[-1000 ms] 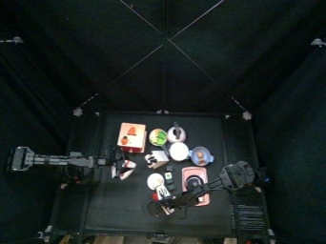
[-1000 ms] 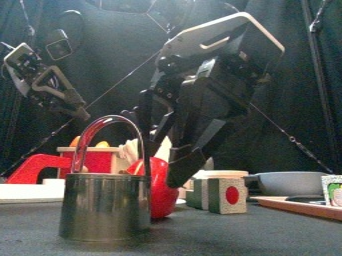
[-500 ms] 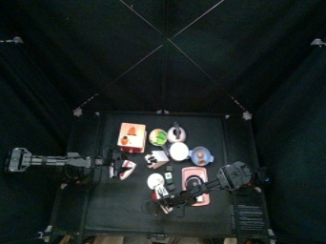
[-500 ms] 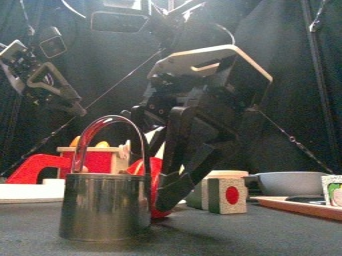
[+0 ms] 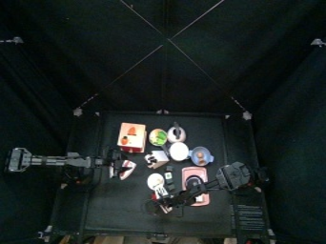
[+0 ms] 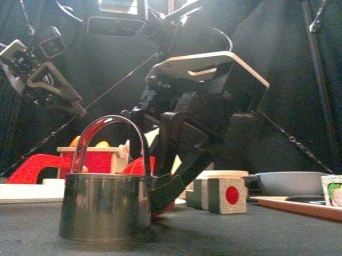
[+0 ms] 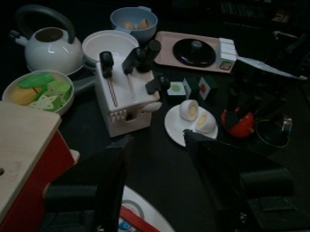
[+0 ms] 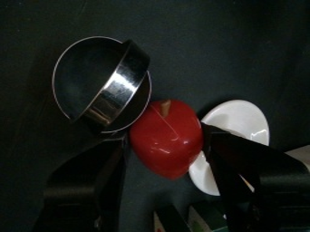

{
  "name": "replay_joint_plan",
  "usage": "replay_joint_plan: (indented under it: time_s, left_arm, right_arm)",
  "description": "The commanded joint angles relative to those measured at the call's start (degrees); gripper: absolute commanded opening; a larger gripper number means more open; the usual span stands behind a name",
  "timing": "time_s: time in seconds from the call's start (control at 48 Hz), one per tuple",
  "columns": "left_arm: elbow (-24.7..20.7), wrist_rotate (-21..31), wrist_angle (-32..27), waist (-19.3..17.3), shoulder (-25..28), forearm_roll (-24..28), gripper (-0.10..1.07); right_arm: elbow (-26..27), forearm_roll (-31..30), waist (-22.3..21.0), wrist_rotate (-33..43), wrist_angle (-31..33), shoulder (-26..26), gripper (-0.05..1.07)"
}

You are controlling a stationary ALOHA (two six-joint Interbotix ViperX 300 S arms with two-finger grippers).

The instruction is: Grab apple

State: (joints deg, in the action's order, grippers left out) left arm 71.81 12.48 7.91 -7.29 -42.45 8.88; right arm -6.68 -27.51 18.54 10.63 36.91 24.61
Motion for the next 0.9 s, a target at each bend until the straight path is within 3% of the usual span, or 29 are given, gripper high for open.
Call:
replay_joint_plan:
  time_s: [0.0,0.417,0.875]
  left_arm:
    - [-0.62,0.00,0.18,-0.09,0.00,0.00,0.86]
    - [-0.62,0.00,0.18,-0.09,0.09,0.00,0.86]
    - [-0.70,0.09,0.18,-0.09,0.09,0.00,0.86]
  right_arm:
    - [1.58,0.88,-0.35,0.09,0.44,-1.85,0.75]
    - [1.41,1.14,-0.44,1.14,2.02,-7.56,0.75]
    - [0.09,3.43,-0.79,1.41,1.67,-10.28,0.74]
